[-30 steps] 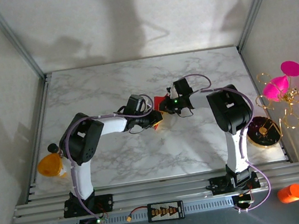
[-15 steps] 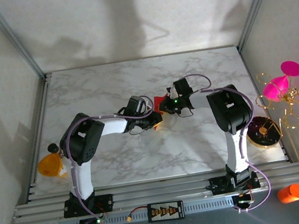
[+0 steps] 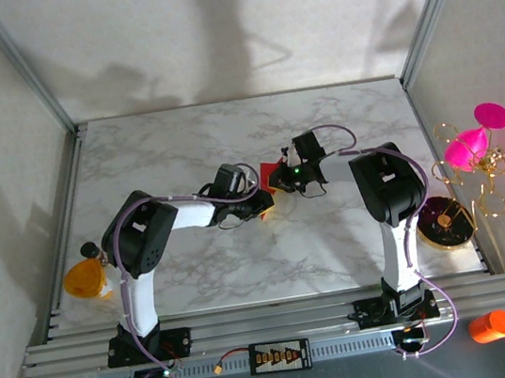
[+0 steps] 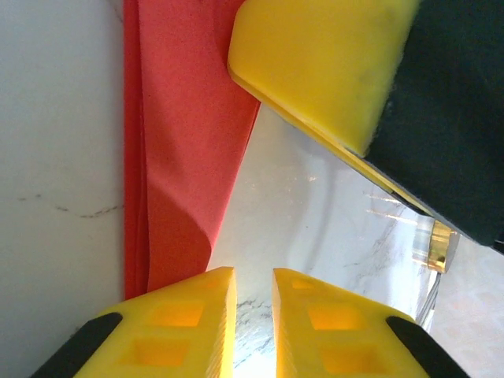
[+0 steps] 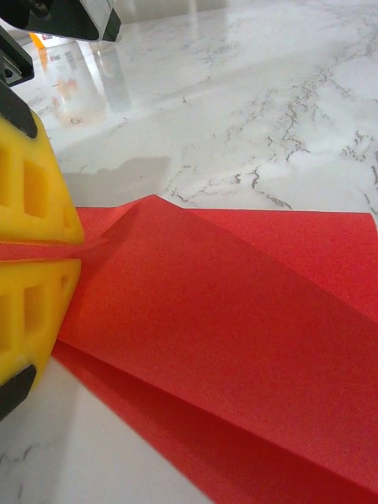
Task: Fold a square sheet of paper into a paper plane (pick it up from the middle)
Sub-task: Fold the wing for the fifth time at the center of the table.
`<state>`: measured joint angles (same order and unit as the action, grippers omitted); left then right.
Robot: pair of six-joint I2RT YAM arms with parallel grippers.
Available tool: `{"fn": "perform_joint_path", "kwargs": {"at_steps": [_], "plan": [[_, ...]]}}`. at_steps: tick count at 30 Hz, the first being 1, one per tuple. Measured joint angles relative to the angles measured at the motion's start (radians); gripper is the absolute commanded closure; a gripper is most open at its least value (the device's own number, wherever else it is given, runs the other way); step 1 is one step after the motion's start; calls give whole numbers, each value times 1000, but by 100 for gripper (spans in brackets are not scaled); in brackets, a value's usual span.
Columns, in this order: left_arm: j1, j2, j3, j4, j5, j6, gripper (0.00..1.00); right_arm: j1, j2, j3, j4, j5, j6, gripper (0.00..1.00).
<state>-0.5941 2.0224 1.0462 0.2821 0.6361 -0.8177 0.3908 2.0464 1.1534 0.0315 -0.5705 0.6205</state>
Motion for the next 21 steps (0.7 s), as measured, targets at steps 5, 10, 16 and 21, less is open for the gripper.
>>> {"fn": "perform_joint_path", "kwargs": {"at_steps": [5, 10, 16, 21], "plan": [[1, -7, -47, 86, 0, -23, 80, 3, 6, 23, -37, 11, -1, 86], [2, -10, -59, 119, 0, -55, 80, 13, 7, 43, -78, 45, -8, 86], [2, -17, 11, 42, -16, -50, 82, 19, 7, 51, -95, 63, -8, 86], [2, -19, 46, 4, -35, -39, 84, 20, 7, 52, -97, 68, -8, 86]]}}
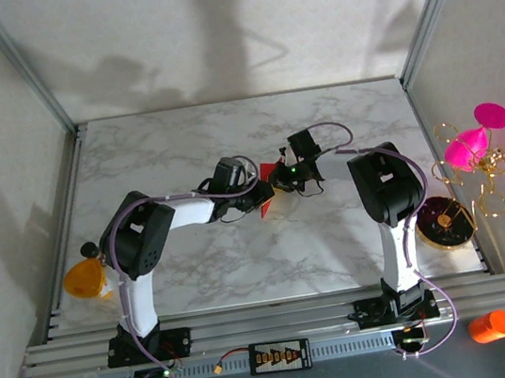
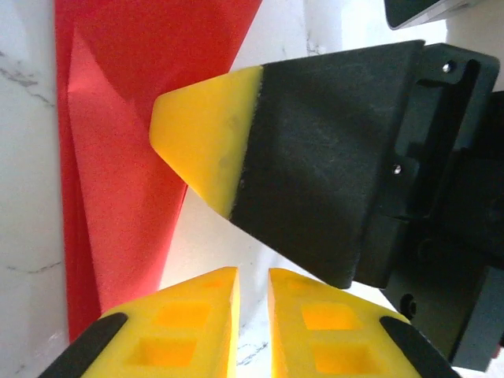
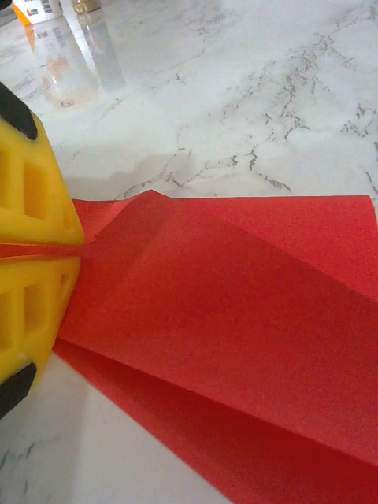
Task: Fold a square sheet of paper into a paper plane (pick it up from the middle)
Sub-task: Fold the wing for the fifth time at the center of the table.
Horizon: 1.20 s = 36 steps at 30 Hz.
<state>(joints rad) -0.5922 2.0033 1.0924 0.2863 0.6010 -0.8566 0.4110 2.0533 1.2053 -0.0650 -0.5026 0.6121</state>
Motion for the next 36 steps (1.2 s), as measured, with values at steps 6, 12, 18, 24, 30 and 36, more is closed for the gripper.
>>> {"fn": "perform_joint_path", "kwargs": {"at_steps": [6, 12, 18, 24, 30, 36], "plan": [[0, 6, 0, -43, -15, 8, 85, 0, 0, 0, -2, 3, 0, 86], [-1, 21, 0, -86, -24, 34, 87, 2, 0, 0, -3, 5, 0, 86], [-3, 23, 0, -100, -36, 73, 89, 3, 3, 7, -13, 12, 0, 87], [-8, 19, -2, -106, -47, 98, 90, 9, 5, 19, -37, 32, 0, 87], [-11, -11, -34, -128, -56, 121, 91, 11, 6, 24, -45, 39, 0, 87], [-19, -36, -57, -148, -67, 134, 91, 11, 6, 24, -45, 40, 0, 87]]}}
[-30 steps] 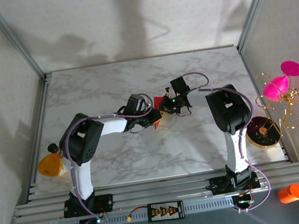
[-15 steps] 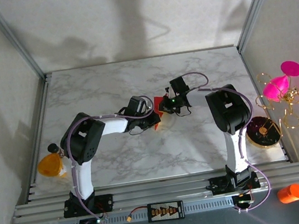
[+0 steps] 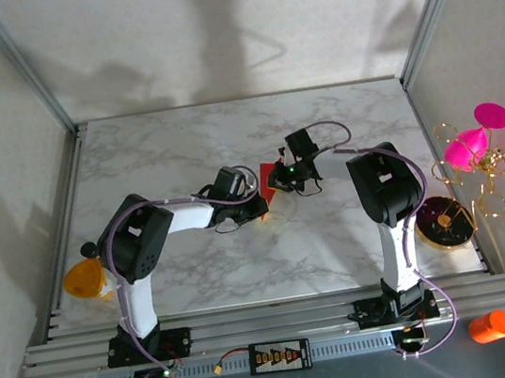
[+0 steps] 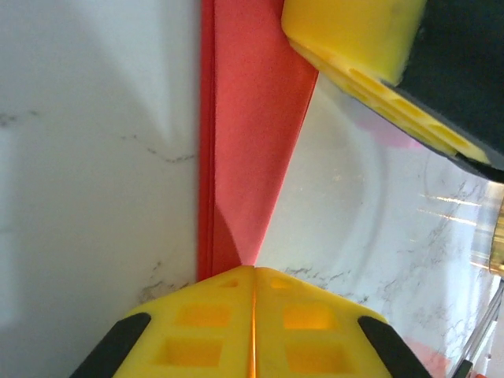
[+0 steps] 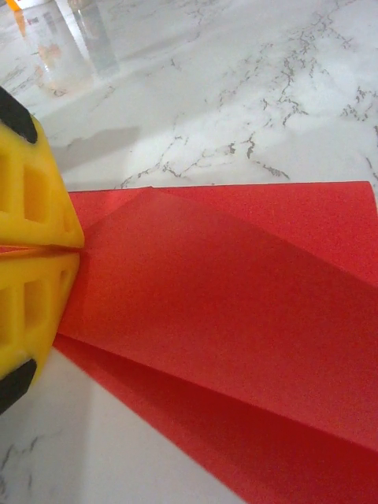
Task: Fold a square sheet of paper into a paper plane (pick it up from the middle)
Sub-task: Fold the wing for the fifth time at the center of the table.
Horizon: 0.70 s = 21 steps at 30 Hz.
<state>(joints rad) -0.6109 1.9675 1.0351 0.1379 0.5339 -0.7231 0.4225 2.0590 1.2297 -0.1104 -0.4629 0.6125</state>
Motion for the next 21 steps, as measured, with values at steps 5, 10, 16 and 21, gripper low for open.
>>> {"fn": "perform_joint_path", "kwargs": {"at_steps": [5, 10, 16, 21], "plan": [[-9, -13, -3, -27, -19, 21, 92, 1, 1, 2, -2, 0, 0, 87], [-18, -23, -3, -53, -35, 41, 92, 2, 1, 2, -3, 3, 0, 87], [-31, -47, -3, -129, -37, 74, 92, 2, 1, 2, -3, 3, 0, 87], [-42, -72, 13, -227, -38, 105, 92, 2, 1, 2, -3, 3, 0, 87]]}}
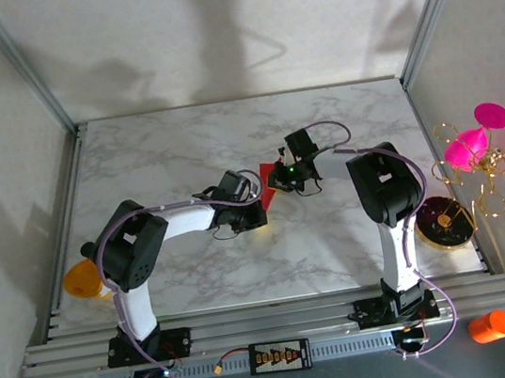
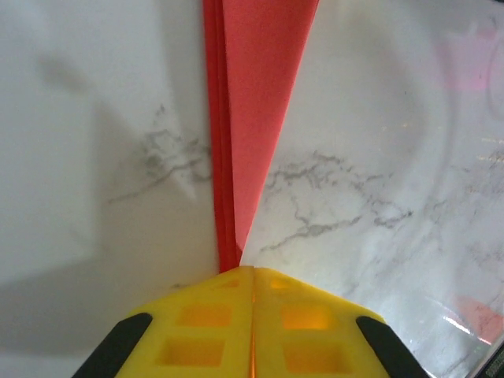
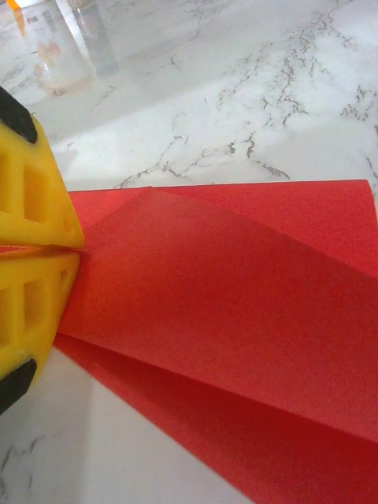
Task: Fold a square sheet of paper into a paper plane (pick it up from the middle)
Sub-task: Fold the wing for the fifth time at the center of the table.
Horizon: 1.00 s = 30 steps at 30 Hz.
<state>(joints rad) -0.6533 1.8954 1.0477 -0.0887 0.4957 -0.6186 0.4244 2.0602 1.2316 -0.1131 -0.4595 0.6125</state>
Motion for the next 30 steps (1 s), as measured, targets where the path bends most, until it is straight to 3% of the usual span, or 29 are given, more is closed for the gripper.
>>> {"fn": "perform_joint_path", "kwargs": {"at_steps": [10, 30], "plan": [[11, -29, 47, 74, -39, -52, 94, 0, 0, 0, 0, 0, 1, 87], [20, 114, 103, 138, -101, -111, 100, 0, -8, 0, 1, -4, 0, 87]]}}
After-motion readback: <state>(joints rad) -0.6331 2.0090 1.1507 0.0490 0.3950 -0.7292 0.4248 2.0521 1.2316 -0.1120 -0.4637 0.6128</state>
